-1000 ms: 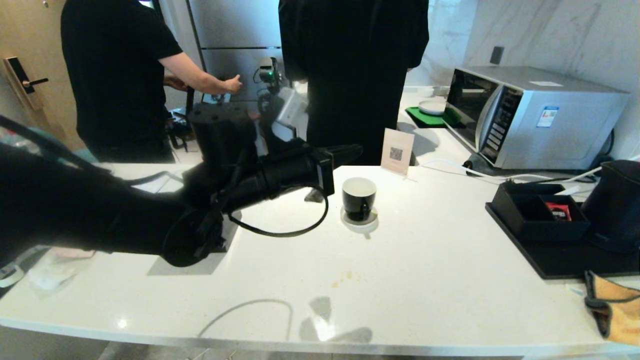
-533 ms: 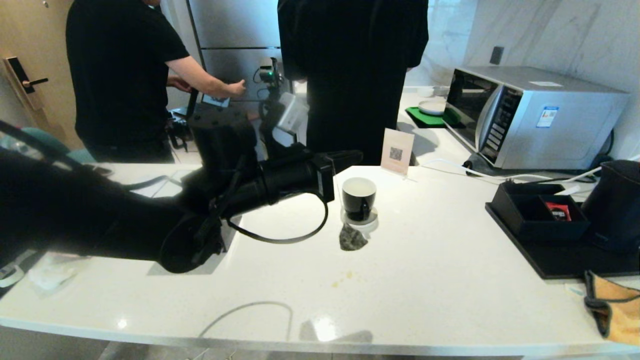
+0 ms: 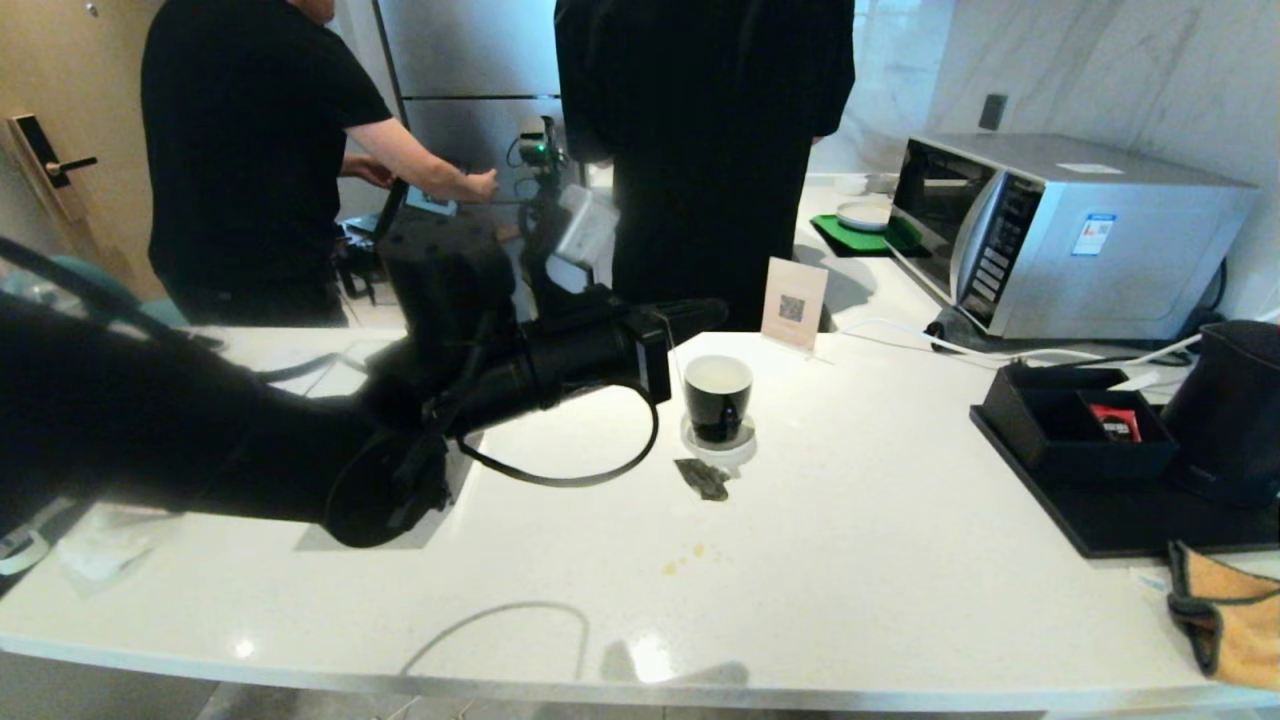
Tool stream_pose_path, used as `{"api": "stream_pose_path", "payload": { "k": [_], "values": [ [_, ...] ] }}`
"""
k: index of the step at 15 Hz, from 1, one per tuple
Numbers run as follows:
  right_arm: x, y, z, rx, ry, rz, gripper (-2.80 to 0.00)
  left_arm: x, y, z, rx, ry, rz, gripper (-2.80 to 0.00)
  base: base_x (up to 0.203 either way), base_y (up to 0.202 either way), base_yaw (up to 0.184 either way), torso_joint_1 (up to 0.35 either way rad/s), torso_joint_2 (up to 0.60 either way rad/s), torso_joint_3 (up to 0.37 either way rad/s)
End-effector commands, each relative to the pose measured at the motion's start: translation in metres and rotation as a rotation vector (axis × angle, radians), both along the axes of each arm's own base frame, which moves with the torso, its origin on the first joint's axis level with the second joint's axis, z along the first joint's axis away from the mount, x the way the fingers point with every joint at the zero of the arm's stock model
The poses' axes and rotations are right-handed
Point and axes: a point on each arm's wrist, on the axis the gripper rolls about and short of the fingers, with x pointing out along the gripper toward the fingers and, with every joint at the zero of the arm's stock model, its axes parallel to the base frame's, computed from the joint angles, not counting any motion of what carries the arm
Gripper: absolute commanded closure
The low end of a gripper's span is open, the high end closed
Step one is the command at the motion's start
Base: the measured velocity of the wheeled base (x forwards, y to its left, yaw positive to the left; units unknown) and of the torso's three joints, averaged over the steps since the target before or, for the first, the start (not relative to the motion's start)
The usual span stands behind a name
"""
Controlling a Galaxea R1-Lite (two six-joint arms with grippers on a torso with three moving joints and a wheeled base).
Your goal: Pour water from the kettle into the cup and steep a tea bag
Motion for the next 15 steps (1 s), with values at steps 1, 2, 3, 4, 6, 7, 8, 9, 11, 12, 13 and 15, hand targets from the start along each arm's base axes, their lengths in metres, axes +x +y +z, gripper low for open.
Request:
{"api": "stream_pose_path", "payload": {
  "k": [1,2,3,4,6,7,8,9,11,12,13,15],
  "values": [
    [-0.005,0.0,-0.003,0.023,-0.026,0.002,0.0,0.001,-0.001,-0.001,-0.002,-0.001,-0.003,0.0,0.0,0.0,0.0,0.0,0.0,0.0],
    [-0.006,0.0,-0.003,0.024,-0.035,0.003,0.0,0.002,-0.001,-0.002,-0.001,0.002,-0.002,0.0,0.0,0.0,0.0,0.0,0.0,0.0],
    [-0.008,0.0,-0.003,0.024,-0.056,0.002,0.0,0.002,0.0,-0.002,0.0,0.005,0.0,0.0,0.0,0.0,0.0,0.0,0.0,0.0],
    [-0.01,0.0,-0.003,0.024,-0.081,0.002,0.0,0.003,-0.001,-0.003,0.002,0.007,-0.002,0.0,0.0,0.0,0.0,0.0,0.0,0.0],
    [-0.015,0.0,-0.004,0.024,-0.15,0.002,0.0,0.007,-0.003,-0.004,0.002,0.006,-0.003,0.0,0.0,0.0,0.0,0.0,0.0,0.0],
    [-0.017,0.0,-0.005,0.021,-0.185,0.003,0.0,0.01,-0.005,-0.002,-0.004,-0.001,-0.003,0.0,0.0,0.0,0.0,0.0,0.0,0.0],
    [-0.017,0.0,-0.005,0.016,-0.195,0.004,0.0,0.014,-0.007,-0.001,-0.008,-0.007,-0.003,0.0,0.0,0.0,0.0,0.0,0.0,0.0],
    [-0.016,0.0,-0.005,0.018,-0.198,0.004,0.0,0.017,-0.009,0.0,-0.012,-0.012,-0.003,0.0,0.0,0.0,0.0,0.0,0.0,0.0],
    [-0.016,0.0,-0.005,0.016,-0.199,0.002,0.0,0.026,-0.014,-0.001,-0.018,-0.022,-0.004,0.0,0.0,0.0,0.0,0.0,0.0,0.0],
    [-0.016,0.0,-0.005,0.014,-0.198,0.004,0.0,0.03,-0.016,-0.001,-0.021,-0.025,-0.004,0.0,0.0,0.0,0.0,0.0,0.0,0.0],
    [-0.017,0.0,-0.005,0.012,-0.199,0.004,0.0,0.035,-0.018,-0.002,-0.023,-0.029,-0.003,0.0,0.0,0.0,0.0,0.0,0.0,0.0],
    [-0.016,0.0,-0.005,0.008,-0.199,0.003,0.0,0.043,-0.023,-0.002,-0.029,-0.038,0.0,0.0,0.0,0.0,0.0,0.0,0.0,0.0]
  ]
}}
